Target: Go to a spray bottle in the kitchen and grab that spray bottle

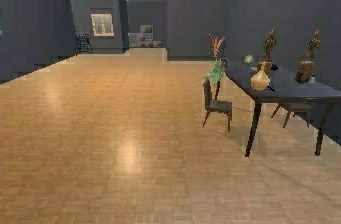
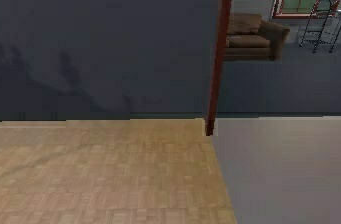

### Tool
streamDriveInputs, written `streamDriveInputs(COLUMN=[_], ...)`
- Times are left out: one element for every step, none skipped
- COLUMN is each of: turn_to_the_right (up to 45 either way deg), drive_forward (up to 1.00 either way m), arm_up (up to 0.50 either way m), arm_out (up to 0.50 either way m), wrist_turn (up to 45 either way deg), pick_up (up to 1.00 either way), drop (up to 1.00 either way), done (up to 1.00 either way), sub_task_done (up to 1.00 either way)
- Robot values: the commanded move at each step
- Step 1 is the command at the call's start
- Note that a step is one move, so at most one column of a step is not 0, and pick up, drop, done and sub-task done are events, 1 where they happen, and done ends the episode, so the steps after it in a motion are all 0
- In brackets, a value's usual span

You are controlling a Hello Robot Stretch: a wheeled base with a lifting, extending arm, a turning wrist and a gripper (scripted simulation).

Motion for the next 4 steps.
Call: streamDriveInputs(turn_to_the_right=[0.0, 45.0, 45.0, 45.0], drive_forward=[0.25, 0.0, 0.0, 0.0], arm_up=[0.0, 0.0, 0.0, 0.0], arm_out=[0.0, 0.0, 0.0, 0.0], wrist_turn=[0.0, 0.0, 0.0, 0.0], pick_up=[0.0, 0.0, 0.0, 0.0], drop=[0.0, 0.0, 0.0, 0.0], done=[0.0, 0.0, 0.0, 0.0], sub_task_done=[0.0, 0.0, 0.0, 0.0])
